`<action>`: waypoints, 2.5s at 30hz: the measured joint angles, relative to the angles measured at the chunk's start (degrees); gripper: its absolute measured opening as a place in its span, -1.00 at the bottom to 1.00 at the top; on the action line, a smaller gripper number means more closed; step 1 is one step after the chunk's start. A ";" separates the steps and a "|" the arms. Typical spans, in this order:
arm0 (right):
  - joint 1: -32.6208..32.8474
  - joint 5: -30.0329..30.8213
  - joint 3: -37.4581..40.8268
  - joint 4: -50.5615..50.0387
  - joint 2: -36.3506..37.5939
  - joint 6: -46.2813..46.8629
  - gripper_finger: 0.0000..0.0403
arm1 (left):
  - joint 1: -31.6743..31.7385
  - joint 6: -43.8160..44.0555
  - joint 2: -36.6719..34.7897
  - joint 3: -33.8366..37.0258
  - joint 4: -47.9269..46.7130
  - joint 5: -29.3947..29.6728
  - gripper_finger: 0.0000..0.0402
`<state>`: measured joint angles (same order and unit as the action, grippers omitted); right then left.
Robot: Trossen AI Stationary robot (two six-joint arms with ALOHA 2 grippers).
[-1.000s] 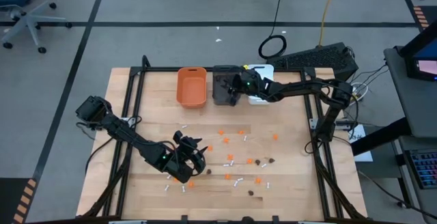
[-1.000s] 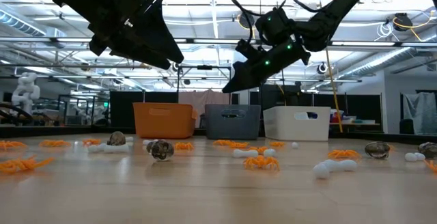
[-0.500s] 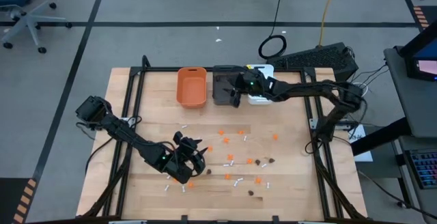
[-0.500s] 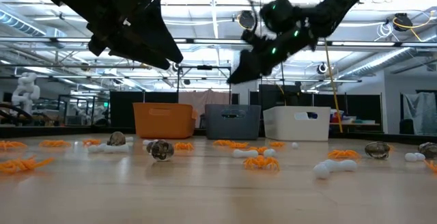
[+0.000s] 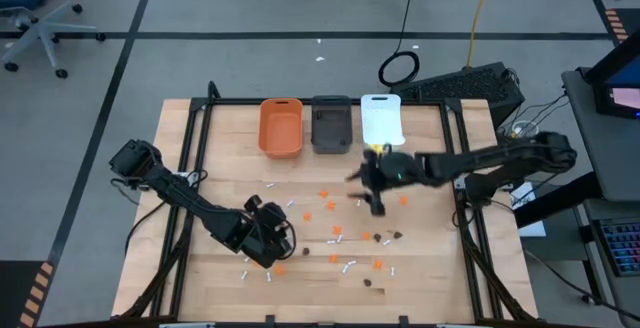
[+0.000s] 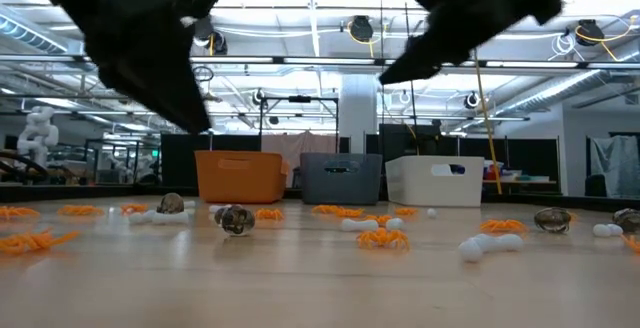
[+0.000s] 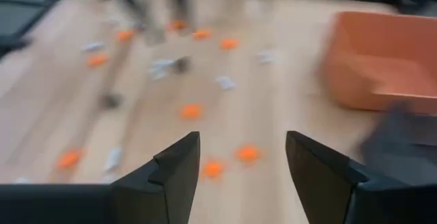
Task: Sort Halloween decoration
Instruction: Put the orange spider toy into the orange bin
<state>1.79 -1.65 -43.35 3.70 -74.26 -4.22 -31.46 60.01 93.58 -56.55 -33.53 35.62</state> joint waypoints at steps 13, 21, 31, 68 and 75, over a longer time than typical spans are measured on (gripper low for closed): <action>13.97 7.40 12.37 19.19 -5.92 2.93 0.00 | 0.71 -6.16 -0.07 1.58 -15.03 -5.47 -0.05; 17.32 10.45 12.46 26.48 -11.39 1.51 0.00 | 1.63 -10.18 -0.07 6.26 -14.99 -7.33 -0.05; 17.48 10.56 12.46 28.27 -12.69 0.44 0.00 | 8.56 -11.44 -0.07 9.66 -10.46 -12.22 -0.05; 17.46 10.58 12.44 27.33 -12.67 0.10 0.00 | 23.49 -23.08 0.00 10.99 -9.09 -23.63 -0.97; 17.46 10.58 12.44 27.33 -12.67 0.10 0.00 | 22.67 -22.99 0.15 8.89 -10.12 -23.09 -0.99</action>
<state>19.25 8.93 -30.92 31.03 -86.94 -4.12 -8.79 37.01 93.73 -47.67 -43.65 12.53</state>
